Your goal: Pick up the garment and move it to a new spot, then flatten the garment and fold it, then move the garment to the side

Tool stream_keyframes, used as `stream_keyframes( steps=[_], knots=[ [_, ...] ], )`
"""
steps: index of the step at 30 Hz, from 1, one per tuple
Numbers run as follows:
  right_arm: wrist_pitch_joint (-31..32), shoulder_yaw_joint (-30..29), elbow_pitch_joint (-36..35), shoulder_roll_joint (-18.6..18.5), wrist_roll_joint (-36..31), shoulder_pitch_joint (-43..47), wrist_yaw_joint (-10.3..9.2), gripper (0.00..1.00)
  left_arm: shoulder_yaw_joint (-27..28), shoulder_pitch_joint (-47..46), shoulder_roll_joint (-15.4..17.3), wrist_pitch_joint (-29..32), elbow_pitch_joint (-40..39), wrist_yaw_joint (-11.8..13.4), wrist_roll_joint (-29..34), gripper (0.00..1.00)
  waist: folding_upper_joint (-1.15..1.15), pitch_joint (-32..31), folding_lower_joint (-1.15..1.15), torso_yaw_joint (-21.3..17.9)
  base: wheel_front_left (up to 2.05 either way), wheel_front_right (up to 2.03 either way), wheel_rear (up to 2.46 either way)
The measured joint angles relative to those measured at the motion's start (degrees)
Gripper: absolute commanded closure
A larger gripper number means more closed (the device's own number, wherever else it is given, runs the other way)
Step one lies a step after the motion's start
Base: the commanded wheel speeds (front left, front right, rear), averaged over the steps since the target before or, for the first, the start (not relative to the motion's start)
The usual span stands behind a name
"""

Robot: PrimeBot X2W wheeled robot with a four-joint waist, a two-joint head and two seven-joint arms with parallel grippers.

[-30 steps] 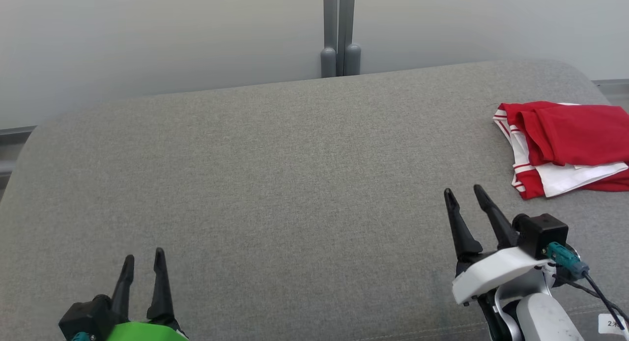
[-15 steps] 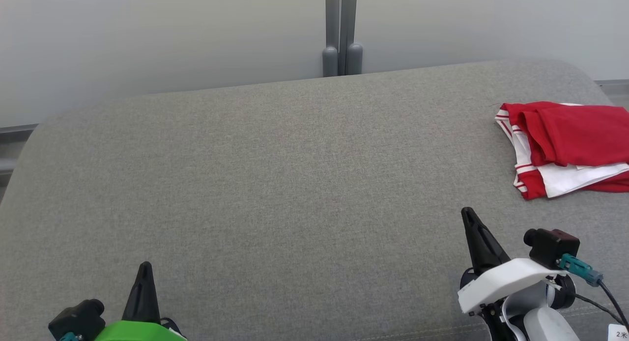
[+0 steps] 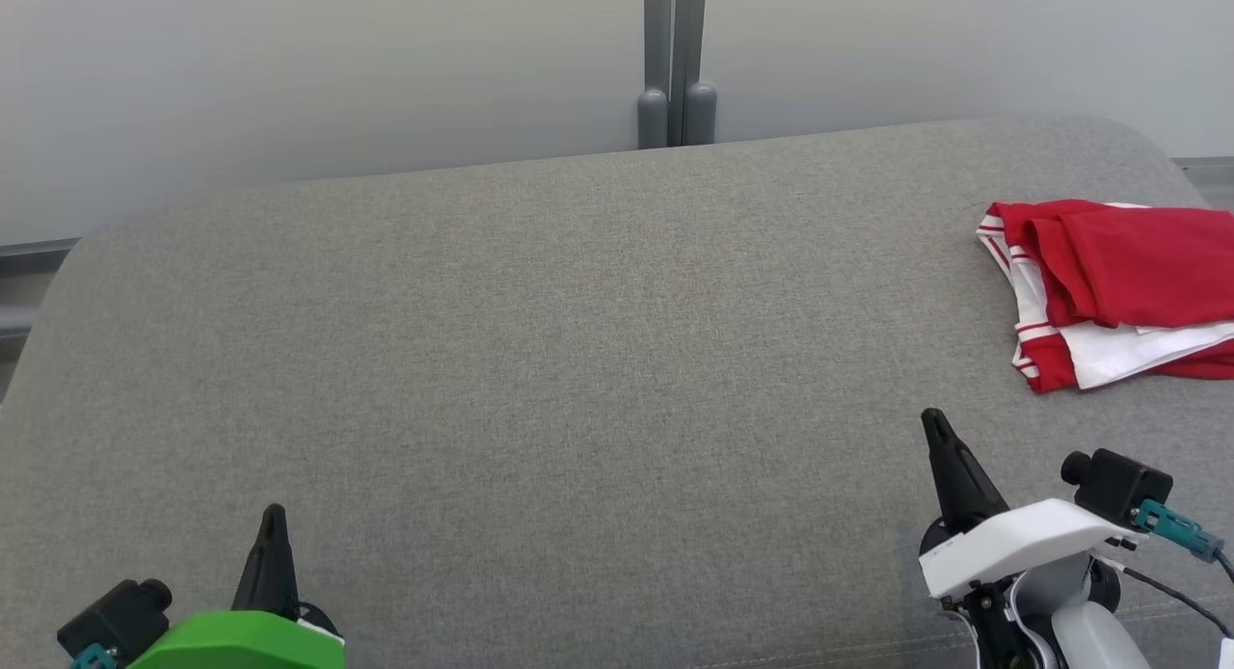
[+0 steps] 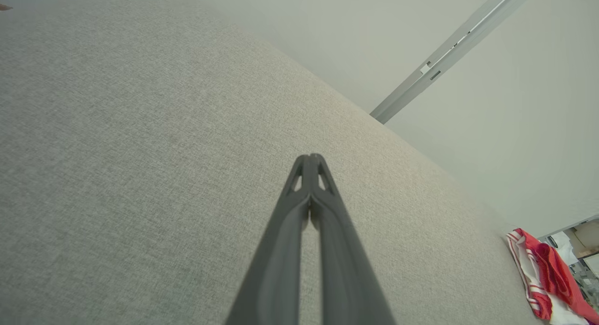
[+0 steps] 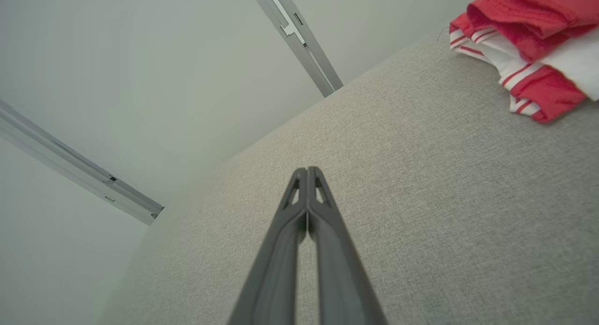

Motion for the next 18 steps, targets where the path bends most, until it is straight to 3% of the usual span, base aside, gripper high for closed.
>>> stream_keyframes(
  steps=[18],
  knots=[
    [2.3, -1.3, 0.7, -0.2, 14.2, -1.0, 0.00, 1.00, 3.8, -1.6, -1.8, 3.6, 0.4, -2.7, -10.7, 1.00, 0.00, 0.2, 0.00, 0.4, 0.00, 0.00, 0.00]
  ],
)
